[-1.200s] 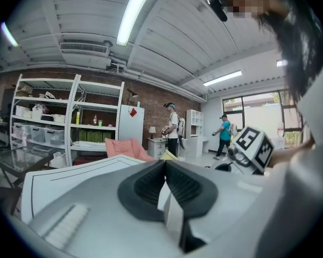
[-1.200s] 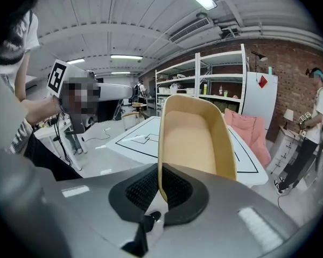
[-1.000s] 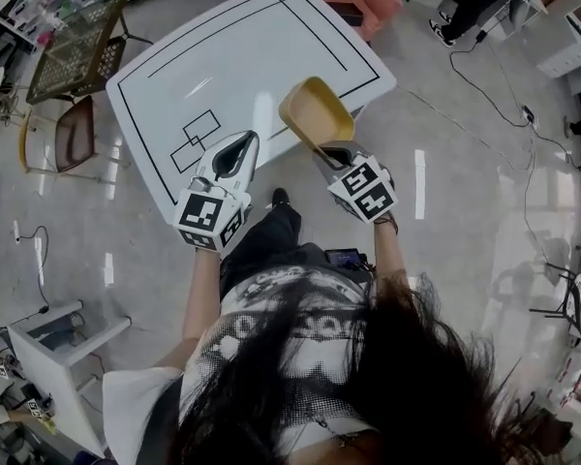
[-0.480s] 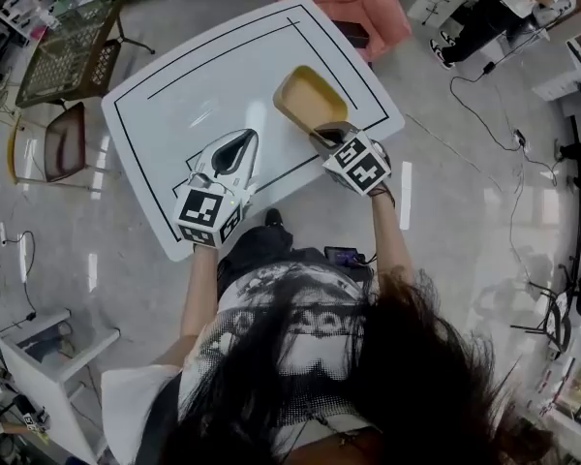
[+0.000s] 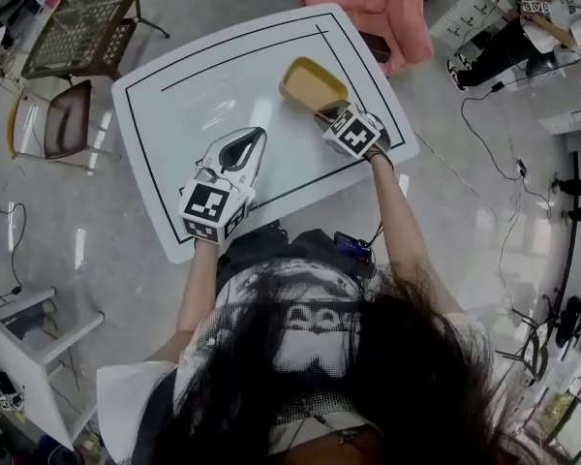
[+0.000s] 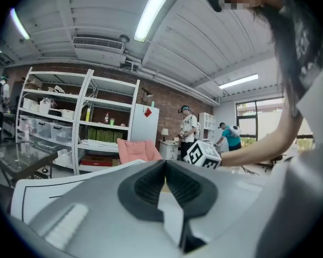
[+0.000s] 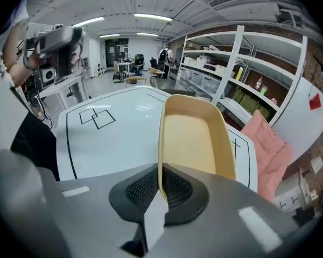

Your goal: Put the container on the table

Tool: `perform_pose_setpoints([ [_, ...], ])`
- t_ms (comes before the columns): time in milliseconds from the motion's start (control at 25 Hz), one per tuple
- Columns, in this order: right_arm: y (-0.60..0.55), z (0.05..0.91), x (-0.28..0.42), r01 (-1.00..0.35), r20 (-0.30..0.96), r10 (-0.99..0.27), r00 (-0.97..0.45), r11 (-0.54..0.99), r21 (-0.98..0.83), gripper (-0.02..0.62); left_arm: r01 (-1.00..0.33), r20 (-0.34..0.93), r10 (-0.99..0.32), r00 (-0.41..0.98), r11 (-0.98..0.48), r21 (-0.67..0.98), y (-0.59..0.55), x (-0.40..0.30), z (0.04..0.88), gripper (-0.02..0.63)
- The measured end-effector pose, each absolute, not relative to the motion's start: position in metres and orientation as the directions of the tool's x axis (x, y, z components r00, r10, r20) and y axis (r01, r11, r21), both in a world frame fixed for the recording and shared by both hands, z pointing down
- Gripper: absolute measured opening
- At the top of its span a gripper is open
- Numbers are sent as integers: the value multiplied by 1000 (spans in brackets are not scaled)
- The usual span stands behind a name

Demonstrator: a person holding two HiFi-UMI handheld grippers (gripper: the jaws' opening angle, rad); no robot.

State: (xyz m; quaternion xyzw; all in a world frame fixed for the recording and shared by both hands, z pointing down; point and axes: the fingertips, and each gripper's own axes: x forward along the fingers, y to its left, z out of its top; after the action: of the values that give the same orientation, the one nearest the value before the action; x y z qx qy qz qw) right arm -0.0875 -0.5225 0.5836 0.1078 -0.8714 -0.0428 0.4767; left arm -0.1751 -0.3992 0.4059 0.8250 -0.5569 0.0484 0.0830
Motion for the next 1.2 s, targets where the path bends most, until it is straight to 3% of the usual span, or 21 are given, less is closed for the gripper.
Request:
perform_pose_setpoints([
  [280, -567, 638, -82, -115, 901, -197, -386, 980, 165, 12, -940, 188, -921, 341, -330, 85, -408, -190, 412, 0],
  [560, -584, 642, -89, -35, 909, -239, -342, 970, 241, 17, -949, 200, -928, 315, -303, 89, -411, -202, 417, 0],
  [680, -583, 642, -89, -50, 906, -239, -350, 970, 236, 67, -950, 203, -928, 312, -299, 89, -411, -203, 420, 0],
  [1000, -585, 599, -93, -232, 801, -326, -502, 943, 239, 83, -950, 210, -927, 310, -296, 95, -413, -204, 423, 0],
  [1200, -567, 551, -91, -373, 670, -399, -626, 908, 191, 54, -948, 214, -923, 319, -305, 95, -412, -199, 422, 0],
])
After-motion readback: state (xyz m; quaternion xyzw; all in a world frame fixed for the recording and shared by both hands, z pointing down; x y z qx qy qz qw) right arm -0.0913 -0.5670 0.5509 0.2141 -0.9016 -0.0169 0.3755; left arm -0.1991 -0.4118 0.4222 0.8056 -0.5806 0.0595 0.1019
